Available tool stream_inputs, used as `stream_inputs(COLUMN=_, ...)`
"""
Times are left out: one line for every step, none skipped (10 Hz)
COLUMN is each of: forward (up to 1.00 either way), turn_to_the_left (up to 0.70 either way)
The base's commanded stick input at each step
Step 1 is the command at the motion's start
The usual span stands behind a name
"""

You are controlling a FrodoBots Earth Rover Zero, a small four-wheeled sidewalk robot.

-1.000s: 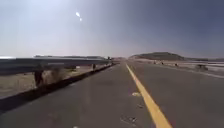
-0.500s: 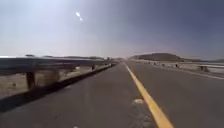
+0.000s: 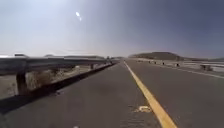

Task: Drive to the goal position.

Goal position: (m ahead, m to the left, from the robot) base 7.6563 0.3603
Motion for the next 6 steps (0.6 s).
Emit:
stream_inputs(forward=0.5, turn_to_the_left=0.0)
stream_inputs(forward=0.5, turn_to_the_left=0.0)
stream_inputs(forward=0.5, turn_to_the_left=0.0)
stream_inputs(forward=0.5, turn_to_the_left=0.0)
stream_inputs(forward=0.5, turn_to_the_left=0.0)
stream_inputs(forward=0.5, turn_to_the_left=0.0)
